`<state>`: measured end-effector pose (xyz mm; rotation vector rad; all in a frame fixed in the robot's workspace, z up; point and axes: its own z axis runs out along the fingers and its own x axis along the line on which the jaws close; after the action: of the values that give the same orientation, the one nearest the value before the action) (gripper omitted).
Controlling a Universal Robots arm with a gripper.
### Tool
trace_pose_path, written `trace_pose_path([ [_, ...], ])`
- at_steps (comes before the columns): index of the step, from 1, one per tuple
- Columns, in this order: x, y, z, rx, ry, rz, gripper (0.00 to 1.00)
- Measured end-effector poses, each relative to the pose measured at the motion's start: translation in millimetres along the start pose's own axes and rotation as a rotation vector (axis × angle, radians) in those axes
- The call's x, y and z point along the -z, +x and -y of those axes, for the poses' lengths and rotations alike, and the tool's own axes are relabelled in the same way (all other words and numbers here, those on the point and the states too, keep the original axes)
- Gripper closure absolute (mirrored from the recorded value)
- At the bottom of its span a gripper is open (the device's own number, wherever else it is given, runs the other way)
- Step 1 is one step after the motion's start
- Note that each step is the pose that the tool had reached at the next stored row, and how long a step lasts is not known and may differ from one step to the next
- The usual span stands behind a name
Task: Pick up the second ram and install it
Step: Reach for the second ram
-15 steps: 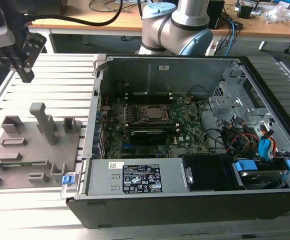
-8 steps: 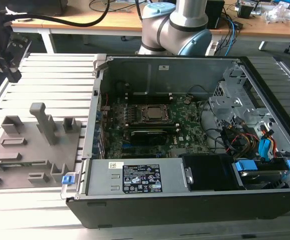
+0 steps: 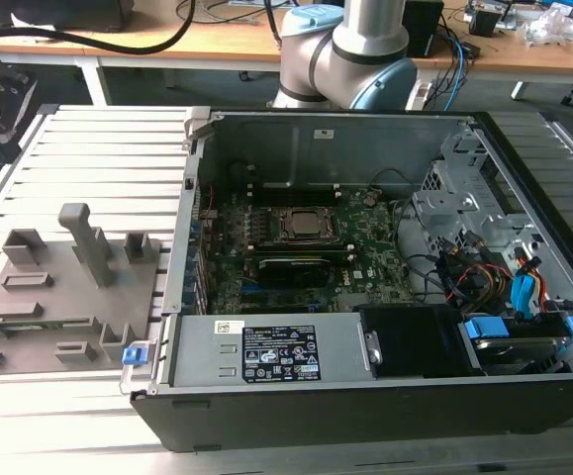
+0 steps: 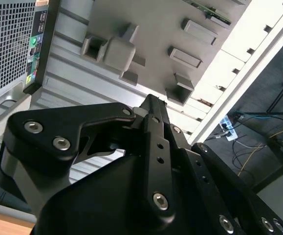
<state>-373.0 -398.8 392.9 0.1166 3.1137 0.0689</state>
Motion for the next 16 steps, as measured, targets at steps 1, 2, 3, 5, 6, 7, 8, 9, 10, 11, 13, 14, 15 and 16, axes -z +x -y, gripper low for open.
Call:
trace_pose_path([
  [1, 0.1, 3.8, 0.3, 0.0, 0.0, 0.0, 0.89],
  [2, 0.1, 5.5, 0.4, 0.0, 0.0, 0.0, 0.89],
  [3, 0.2, 7.5, 0.6, 0.0, 0.0, 0.0, 0.89],
  [5, 0.2, 11.5, 0.9, 0.0, 0.0, 0.0, 0.89],
  [6, 0.3, 15.4, 1.2, 0.0, 0.0, 0.0, 0.89],
  [7, 0.4, 19.5, 1.4, 0.0, 0.0001, -0.0001, 0.89],
  [8, 0.4, 24.5, 1.9, 0.0, 0.0001, 0.0, 0.89],
  [9, 0.5, 28.3, 2.1, 0.0, 0.0, 0.0, 0.89],
  [10, 0.5, 28.5, 2.3, 0.0, 0.0, 0.0, 0.89],
  [11, 0.6, 28.3, 5.8, 0.0, 0.0, 0.0, 0.89],
  [13, 1.1, 27.2, 21.3, 0.0, 0.0, 0.0001, 0.89],
  [14, 1.3, 26.6, 27.7, 0.0, 0.0, 0.0, 0.89],
  [15, 1.5, 26.4, 31.6, 0.0, 0.0, -0.0001, 0.89],
  [16, 1.6, 26.1, 35.6, 0.0, 0.0, 0.0, 0.89],
])
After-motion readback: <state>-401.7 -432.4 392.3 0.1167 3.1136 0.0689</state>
